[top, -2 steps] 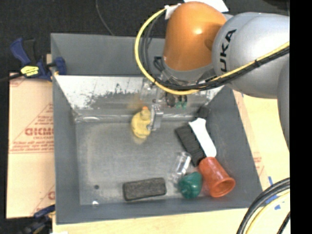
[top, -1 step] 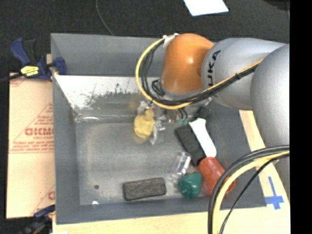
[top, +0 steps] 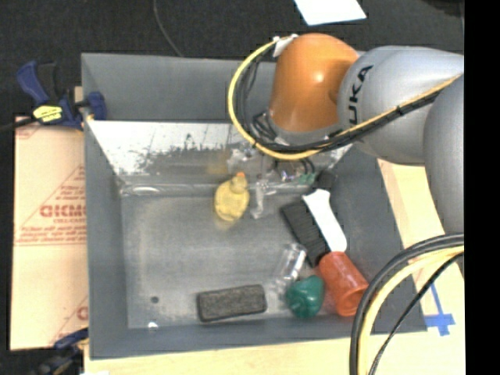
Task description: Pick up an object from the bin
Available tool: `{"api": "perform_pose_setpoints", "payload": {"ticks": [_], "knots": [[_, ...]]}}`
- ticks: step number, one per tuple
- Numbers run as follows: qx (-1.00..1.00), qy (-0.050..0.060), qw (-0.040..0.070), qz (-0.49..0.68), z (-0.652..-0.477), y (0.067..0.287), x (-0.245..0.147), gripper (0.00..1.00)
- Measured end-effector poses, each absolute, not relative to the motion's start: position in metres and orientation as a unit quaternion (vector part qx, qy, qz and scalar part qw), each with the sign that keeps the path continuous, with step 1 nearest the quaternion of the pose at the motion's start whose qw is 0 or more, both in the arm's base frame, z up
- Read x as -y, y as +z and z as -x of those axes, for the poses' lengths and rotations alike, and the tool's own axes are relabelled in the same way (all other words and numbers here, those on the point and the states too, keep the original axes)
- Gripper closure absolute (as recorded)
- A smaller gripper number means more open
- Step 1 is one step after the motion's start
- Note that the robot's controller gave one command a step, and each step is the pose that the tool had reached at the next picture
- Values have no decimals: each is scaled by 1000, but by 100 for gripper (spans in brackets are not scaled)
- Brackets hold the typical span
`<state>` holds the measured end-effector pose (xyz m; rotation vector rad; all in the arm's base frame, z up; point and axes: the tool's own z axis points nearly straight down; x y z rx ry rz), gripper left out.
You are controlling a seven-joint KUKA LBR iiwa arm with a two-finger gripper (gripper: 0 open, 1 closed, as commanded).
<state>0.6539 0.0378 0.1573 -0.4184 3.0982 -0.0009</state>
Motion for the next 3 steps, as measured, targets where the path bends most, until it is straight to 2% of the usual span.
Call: {"api": "perform_pose_setpoints", "payload": {"ticks": [1,2,3], "knots": [[-978,-1,4,209,-655,115,-22,0],[-952,-4,18,306,-659,75,-9,0],[-982,0,13,190,-658,76,-3,100]]}}
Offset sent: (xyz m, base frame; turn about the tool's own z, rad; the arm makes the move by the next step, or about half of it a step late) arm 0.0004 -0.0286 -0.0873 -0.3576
